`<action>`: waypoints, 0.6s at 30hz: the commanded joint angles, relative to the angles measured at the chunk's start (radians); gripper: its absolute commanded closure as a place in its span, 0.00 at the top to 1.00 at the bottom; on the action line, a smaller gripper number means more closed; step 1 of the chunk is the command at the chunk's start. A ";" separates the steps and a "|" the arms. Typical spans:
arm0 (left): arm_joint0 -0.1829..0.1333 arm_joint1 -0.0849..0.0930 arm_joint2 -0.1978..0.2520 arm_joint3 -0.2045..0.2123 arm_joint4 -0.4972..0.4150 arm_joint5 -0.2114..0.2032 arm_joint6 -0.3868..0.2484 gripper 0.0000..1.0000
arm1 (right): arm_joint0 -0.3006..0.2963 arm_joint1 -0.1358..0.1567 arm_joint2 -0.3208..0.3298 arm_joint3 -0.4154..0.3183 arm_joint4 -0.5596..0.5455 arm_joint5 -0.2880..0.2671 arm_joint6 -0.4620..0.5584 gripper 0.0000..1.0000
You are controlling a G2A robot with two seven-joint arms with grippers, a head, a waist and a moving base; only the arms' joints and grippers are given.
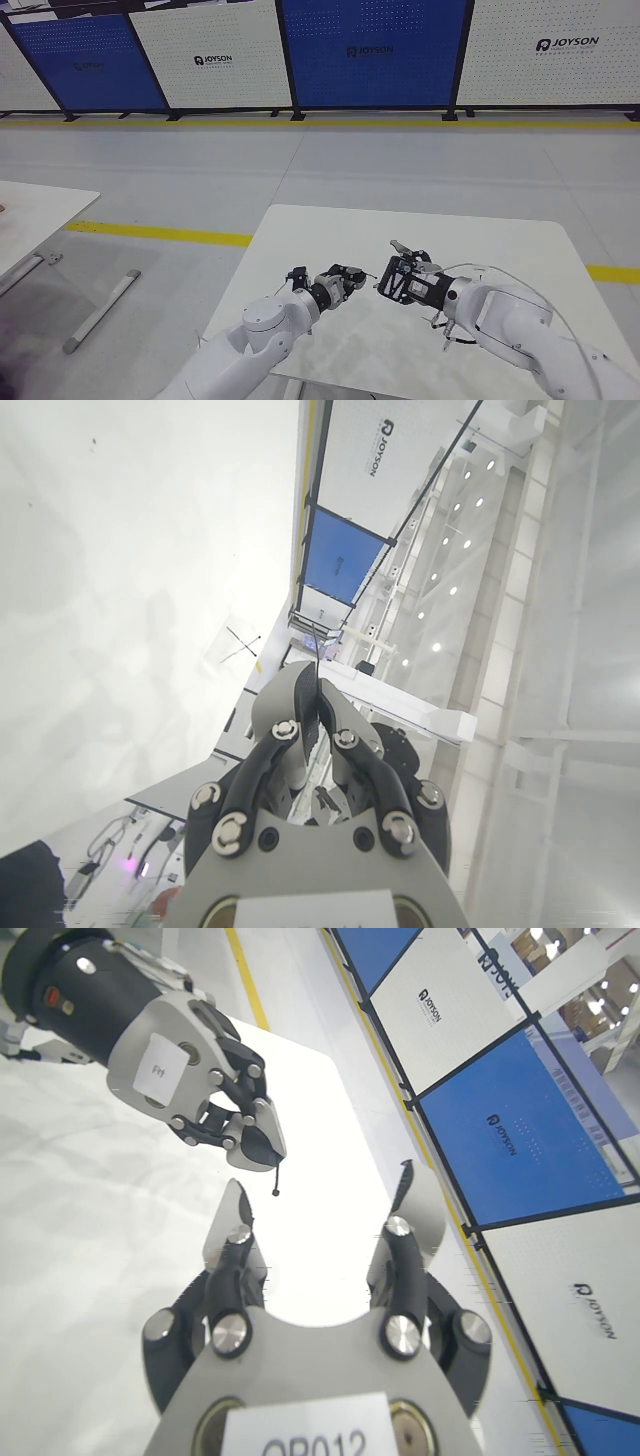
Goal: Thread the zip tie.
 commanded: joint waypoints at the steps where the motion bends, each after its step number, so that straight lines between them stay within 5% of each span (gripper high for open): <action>1: 0.007 -0.002 0.014 -0.008 0.083 -0.027 0.029 0.00 | -0.025 0.000 0.029 0.015 0.100 0.005 -0.001 1.00; 6: 0.025 -0.008 0.044 -0.022 0.220 -0.071 0.080 0.00 | -0.061 -0.007 0.074 0.099 0.385 -0.012 0.061 1.00; 18: 0.026 -0.012 0.044 -0.017 0.181 -0.074 0.053 0.00 | -0.061 -0.008 0.075 0.109 0.401 -0.004 0.076 1.00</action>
